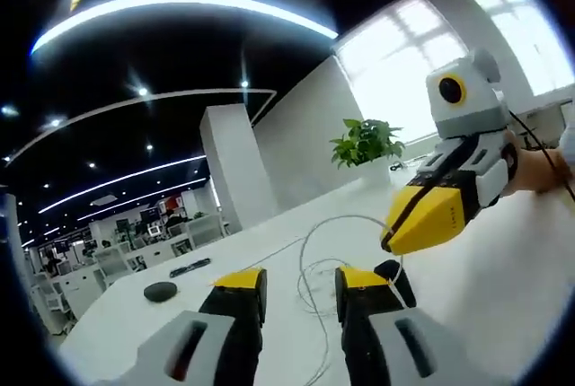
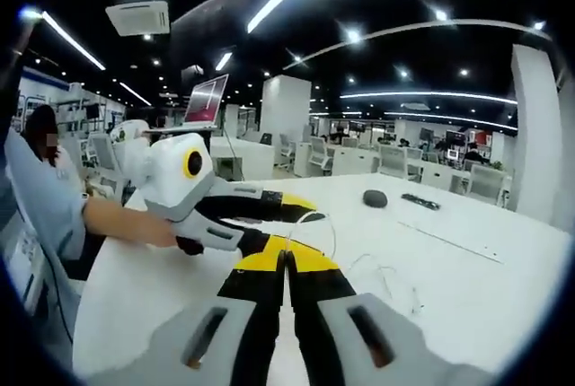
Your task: Peel open the Velcro strap on the desktop, arrange the wired earphones neatly onto it, and close the Velcro strap to secure them.
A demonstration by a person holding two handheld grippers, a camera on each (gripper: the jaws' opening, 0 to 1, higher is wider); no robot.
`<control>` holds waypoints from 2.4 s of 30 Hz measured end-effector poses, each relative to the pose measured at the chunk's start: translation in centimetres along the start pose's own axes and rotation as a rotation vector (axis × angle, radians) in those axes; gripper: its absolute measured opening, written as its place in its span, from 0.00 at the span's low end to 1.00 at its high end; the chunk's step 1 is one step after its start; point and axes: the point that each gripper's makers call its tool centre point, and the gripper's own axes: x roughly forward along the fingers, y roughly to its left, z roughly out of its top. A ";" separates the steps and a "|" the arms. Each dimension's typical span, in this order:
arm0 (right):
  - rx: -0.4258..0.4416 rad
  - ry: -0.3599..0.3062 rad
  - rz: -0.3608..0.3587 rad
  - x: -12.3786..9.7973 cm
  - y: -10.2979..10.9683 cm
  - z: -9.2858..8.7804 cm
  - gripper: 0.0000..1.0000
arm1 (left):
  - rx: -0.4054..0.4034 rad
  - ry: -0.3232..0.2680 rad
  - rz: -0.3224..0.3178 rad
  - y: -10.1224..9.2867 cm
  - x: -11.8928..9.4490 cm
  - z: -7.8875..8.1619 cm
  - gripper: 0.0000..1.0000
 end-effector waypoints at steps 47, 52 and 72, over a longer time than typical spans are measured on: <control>0.092 -0.040 0.179 0.0 5.0 -0.1 0.05 | -0.007 -0.269 0.079 2.4 -3.3 6.7 0.09; 0.083 -0.034 0.195 0.2 5.7 -0.2 0.05 | -0.015 -0.304 0.089 2.8 -3.9 7.7 0.09; 0.114 -0.085 0.013 -1.3 0.3 1.1 0.03 | 0.046 -0.219 -0.024 -0.8 -2.4 6.1 0.12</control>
